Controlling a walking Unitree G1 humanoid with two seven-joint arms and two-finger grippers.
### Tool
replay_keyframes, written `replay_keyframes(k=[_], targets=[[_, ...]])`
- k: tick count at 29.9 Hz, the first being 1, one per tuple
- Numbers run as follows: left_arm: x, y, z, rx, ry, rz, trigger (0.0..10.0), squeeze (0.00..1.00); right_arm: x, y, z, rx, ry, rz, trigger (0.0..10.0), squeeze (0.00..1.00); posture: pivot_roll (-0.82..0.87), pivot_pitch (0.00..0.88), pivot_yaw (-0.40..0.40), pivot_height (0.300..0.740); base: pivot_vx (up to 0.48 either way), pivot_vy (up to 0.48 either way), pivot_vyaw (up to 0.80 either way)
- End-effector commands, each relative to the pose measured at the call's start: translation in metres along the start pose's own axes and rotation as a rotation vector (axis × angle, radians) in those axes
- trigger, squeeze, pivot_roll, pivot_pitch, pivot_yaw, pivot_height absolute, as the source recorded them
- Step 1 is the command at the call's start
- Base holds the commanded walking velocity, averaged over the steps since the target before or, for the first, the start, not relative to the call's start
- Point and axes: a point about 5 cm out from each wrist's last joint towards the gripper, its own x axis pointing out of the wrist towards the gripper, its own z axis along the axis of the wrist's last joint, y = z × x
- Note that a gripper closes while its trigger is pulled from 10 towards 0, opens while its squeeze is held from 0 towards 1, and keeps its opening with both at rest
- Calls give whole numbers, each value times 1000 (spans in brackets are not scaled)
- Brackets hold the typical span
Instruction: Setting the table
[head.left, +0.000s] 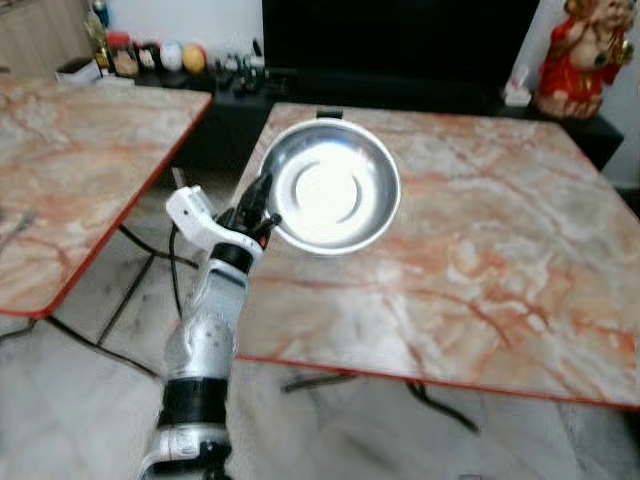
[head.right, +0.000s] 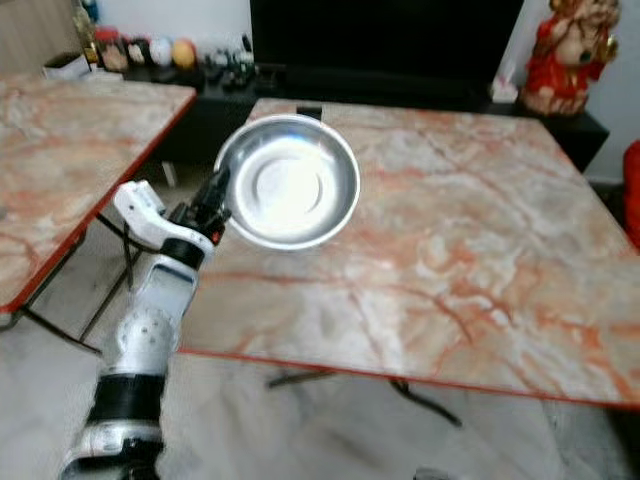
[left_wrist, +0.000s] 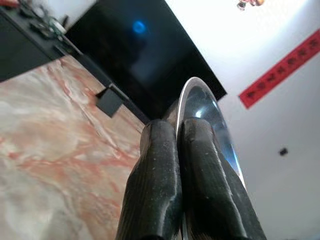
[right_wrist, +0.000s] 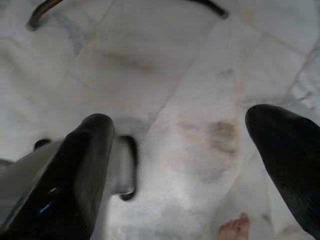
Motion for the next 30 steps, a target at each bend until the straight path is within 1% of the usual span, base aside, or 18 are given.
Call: replay_keyframes(k=[1, 5, 10, 14, 15, 20, 24, 25, 27, 30], targets=[[3, -12, -3, 3, 8, -50, 10000, 0, -2, -7, -1, 6, 5, -24, 10000, 0, 36, 0, -29, 740, 0, -431, 0], [2, -12, -4, 15, 20, -56, 10000, 0, -2, -7, -2, 6, 4, -23, 10000, 0, 33, 0, -28, 740, 0, -431, 0], [0, -7, -2, 51, 39, -60, 10000, 0, -2, -7, -2, 7, 2, -24, 10000, 0, 33, 0, -27, 740, 0, -434, 0], [-2, 3, 10, 114, 52, -67, 10000, 0, -2, -7, -2, 3, 3, -26, 10000, 0, 39, 0, -33, 740, 0, -432, 0], [-2, 3, 10, 114, 52, -67, 10000, 0, -2, -7, -2, 3, 3, -26, 10000, 0, 39, 0, -33, 740, 0, -431, 0], [-3, 12, 20, 196, 82, -77, 10000, 0, -3, -9, -2, -2, 5, -29, 10000, 0, 42, 0, -41, 740, 0, -433, 0], [-4, 14, 22, 220, 93, -83, 10000, 0, -3, -10, -2, -2, 6, -29, 10000, 0, 44, 0, -43, 740, 0, -431, 0], [-3, 18, 24, 239, 99, -79, 10000, 0, -3, -10, -2, -3, 6, -27, 10000, 0, 44, 0, -43, 740, 0, -431, 0], [-3, 20, 25, 244, 100, -75, 10000, 0, -3, -10, -2, -3, 7, -26, 10000, 0, 44, 0, -43, 740, 0, -428, 0], [-2, 24, 27, 278, 123, -72, 10000, 0, -3, -9, -2, -4, 7, -23, 10000, 0, 45, 0, -48, 740, 0, -227, 0]])
